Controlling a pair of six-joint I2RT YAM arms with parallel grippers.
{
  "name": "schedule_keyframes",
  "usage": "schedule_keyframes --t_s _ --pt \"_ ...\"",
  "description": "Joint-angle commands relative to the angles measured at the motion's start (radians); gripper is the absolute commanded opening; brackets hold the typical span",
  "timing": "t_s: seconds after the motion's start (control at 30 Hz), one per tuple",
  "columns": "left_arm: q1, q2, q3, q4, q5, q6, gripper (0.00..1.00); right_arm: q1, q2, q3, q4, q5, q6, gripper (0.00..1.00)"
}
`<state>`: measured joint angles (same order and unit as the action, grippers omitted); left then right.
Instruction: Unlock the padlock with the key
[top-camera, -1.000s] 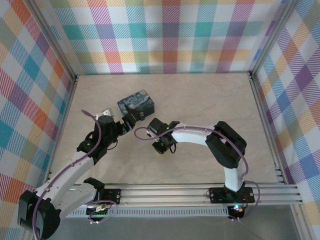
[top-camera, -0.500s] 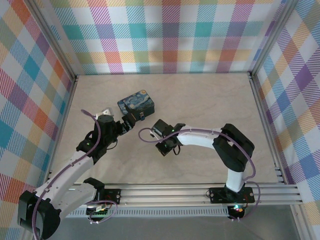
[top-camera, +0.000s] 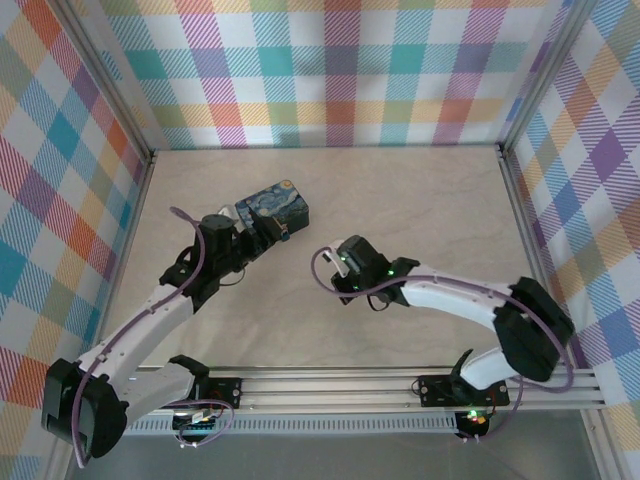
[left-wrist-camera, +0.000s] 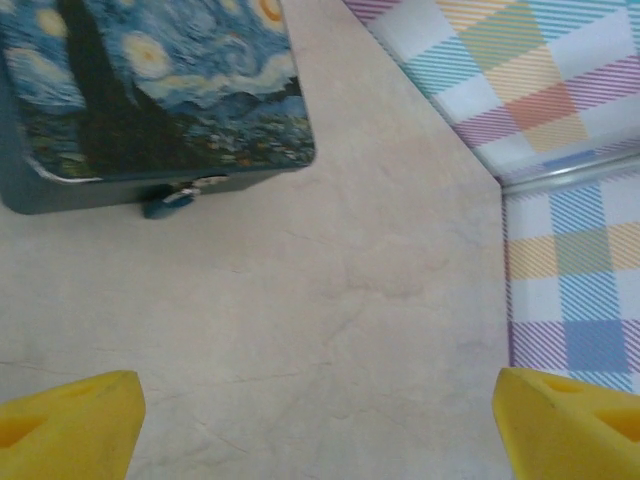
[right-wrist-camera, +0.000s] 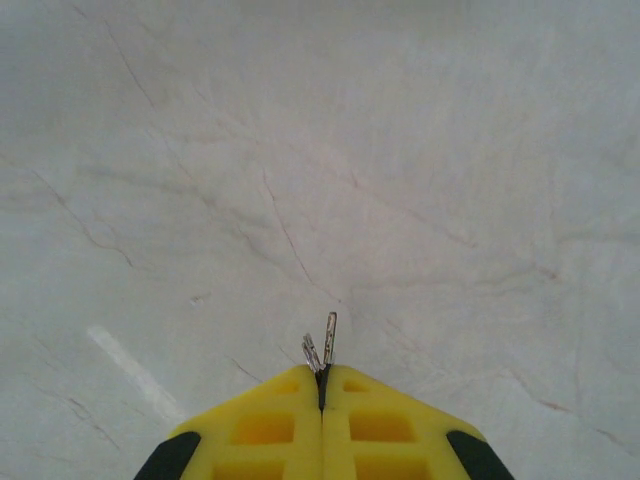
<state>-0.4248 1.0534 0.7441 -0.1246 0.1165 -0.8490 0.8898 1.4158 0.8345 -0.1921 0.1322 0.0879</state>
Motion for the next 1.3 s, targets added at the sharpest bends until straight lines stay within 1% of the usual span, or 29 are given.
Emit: schedule_keyframes --t_s 0.0,0.1,0.23,0.4,0.47,0.6,0.73,0.87,1.03,1.27 --pt "-0.035 0.023 0.066 0.038 0.092 -0.041 0.87 0.000 -0.108 -0.068 0.181 0.009 -0.077 0.00" --pt "-0.075 0.047 0.105 0.036 0.108 -0.042 0.84 0.000 -0.204 -0.127 0.276 0.030 -0.167 0.00" --pt "-0.130 0.078 0.145 0.052 0.122 -0.041 0.80 -0.001 -0.308 -0.186 0.383 0.050 -0.341 0.00" --pt "-0.192 0.115 0.179 0.086 0.127 -0.038 0.75 -0.002 -0.363 -0.208 0.410 0.048 -0.533 0.00" --pt "-0.217 0.131 0.197 0.089 0.127 -0.028 0.72 -0.002 -0.370 -0.205 0.402 0.057 -0.574 0.00" --pt "-0.267 0.168 0.227 0.089 0.120 -0.006 0.67 -0.001 -0.367 -0.195 0.379 0.075 -0.591 0.00" --pt "-0.304 0.194 0.249 0.085 0.101 0.007 0.63 -0.001 -0.352 -0.181 0.351 0.092 -0.562 0.00" --pt "-0.331 0.207 0.259 0.062 0.056 0.019 0.61 -0.001 -0.339 -0.160 0.306 0.136 -0.529 0.00" --pt "-0.356 0.217 0.274 0.039 0.013 0.039 0.54 -0.001 -0.318 -0.132 0.253 0.211 -0.508 0.00" --pt "-0.373 0.257 0.297 0.032 0.005 0.023 0.47 0.000 -0.318 -0.132 0.251 0.196 -0.502 0.00"
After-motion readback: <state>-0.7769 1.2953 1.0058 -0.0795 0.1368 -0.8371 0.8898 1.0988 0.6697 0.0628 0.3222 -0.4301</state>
